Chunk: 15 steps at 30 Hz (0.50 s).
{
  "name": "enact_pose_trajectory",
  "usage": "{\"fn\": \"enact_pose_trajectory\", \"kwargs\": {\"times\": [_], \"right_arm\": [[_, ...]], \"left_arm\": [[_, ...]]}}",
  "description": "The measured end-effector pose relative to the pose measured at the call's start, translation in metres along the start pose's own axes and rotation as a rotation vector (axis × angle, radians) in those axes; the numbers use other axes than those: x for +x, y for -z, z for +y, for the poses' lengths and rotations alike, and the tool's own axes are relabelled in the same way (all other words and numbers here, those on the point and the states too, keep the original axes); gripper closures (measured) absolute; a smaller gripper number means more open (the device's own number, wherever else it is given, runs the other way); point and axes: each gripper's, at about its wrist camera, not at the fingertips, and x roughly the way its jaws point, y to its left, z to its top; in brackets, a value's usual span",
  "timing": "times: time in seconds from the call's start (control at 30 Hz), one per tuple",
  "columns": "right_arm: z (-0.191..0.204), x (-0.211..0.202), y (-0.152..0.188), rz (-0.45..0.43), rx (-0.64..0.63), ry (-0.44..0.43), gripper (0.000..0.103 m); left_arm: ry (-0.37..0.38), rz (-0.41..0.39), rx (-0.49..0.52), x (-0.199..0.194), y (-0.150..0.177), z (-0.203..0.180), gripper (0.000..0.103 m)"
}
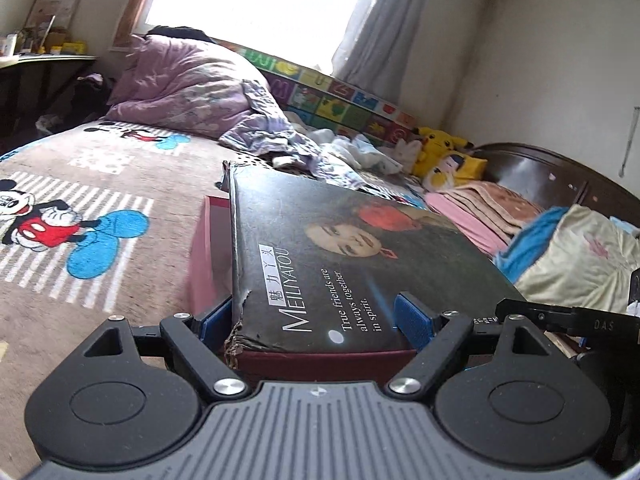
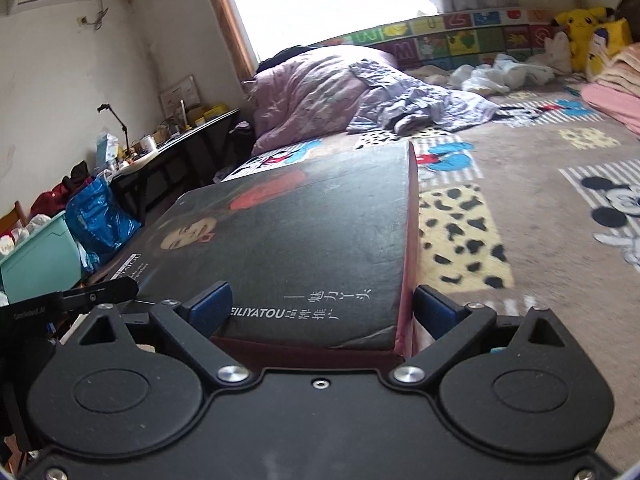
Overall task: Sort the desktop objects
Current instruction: 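Lift the black book with both tools and lay it over the red box, then press the black book flat onto the red box rim with both tools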
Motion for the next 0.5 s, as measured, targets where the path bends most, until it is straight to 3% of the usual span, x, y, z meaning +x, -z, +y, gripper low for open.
{"fn": "enact_pose_trajectory", "kwargs": {"times": [0.5], "right_arm": [[0.016,0.048,-0.024,-0.003,-0.101,0.022,0.004]], "left_arm": [[0.026,-0.027,-0.109,0.04,-0.001,0.057,0.018]]}}
